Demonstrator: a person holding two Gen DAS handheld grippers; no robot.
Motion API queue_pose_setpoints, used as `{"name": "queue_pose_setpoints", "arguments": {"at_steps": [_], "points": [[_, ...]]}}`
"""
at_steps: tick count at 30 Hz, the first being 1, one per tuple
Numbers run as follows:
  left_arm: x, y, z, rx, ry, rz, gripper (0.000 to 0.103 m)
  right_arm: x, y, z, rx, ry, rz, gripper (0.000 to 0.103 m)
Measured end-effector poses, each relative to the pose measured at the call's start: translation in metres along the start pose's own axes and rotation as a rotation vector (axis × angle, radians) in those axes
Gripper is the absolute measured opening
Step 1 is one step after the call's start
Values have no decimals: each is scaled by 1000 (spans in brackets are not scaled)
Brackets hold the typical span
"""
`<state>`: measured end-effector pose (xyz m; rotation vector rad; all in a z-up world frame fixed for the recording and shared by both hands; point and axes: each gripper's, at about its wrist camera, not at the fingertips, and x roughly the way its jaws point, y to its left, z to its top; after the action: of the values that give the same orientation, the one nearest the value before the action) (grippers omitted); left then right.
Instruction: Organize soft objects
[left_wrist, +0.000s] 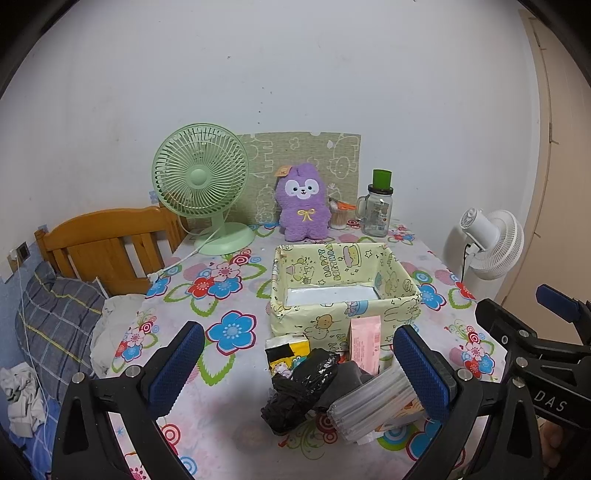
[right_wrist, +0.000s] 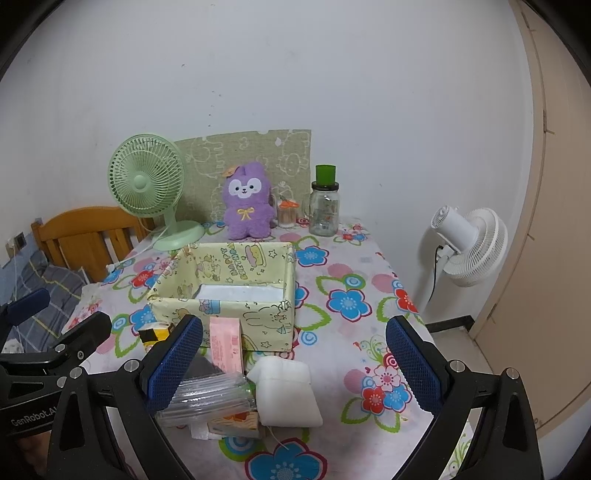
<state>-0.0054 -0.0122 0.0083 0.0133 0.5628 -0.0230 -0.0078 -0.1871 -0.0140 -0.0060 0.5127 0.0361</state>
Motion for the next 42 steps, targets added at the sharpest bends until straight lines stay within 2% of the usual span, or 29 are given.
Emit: {"name": "queue_pose_setpoints", "arguments": {"at_steps": [35,42], "points": [[6,-5,-3,10,-10,-3,102,3,1,2,3,5,-11,101],[15,-1,-4,3,8,-9,102,13,2,2,8,19,-1,101]]}}
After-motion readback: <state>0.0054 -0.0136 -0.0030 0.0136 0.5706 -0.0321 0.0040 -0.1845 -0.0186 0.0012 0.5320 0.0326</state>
